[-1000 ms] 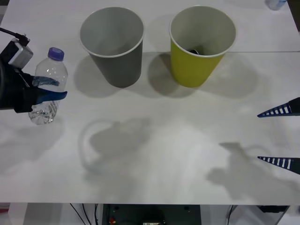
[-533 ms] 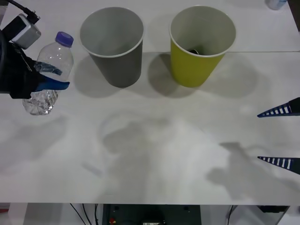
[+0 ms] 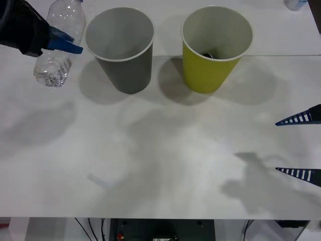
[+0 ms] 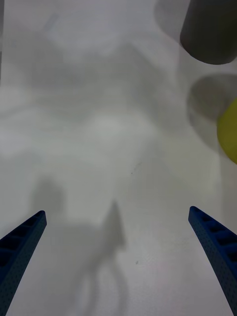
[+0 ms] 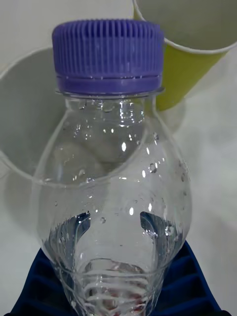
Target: Put the can into the green bin and the plastic bottle into the gray bin
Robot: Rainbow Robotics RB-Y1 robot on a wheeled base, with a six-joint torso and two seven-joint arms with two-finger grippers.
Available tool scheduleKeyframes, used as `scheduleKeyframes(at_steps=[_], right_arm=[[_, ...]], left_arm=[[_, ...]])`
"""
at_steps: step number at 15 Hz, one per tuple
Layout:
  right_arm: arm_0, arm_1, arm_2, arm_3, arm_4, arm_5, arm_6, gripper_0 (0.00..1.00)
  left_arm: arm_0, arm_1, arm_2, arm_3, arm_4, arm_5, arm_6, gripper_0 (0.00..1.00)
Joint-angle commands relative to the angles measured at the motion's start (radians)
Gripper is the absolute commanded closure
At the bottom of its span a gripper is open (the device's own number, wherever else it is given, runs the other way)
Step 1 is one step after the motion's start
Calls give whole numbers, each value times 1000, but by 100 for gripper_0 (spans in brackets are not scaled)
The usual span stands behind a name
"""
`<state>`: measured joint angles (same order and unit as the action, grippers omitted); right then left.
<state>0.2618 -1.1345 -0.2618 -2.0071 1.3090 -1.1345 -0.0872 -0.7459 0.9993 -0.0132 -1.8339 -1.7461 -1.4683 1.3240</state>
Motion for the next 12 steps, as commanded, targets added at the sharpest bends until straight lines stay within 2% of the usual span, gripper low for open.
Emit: scheduleKeyframes(at_steps=[1,4,6,12], right_arm=[[0,0,0,0,0,0,0,0],[0,0,0,0,0,0,0,0],[0,0,0,0,0,0,0,0],[0,0,0,0,0,0,0,0]], left_arm=[[-199,-1,-137,182,5,17,-3,100],[-372,-28,-271,374,16,52,-5,100],[-437,-68,-318,459,5,82,-5,100],[-569,-192,-422,614,-102,137,-6,100]])
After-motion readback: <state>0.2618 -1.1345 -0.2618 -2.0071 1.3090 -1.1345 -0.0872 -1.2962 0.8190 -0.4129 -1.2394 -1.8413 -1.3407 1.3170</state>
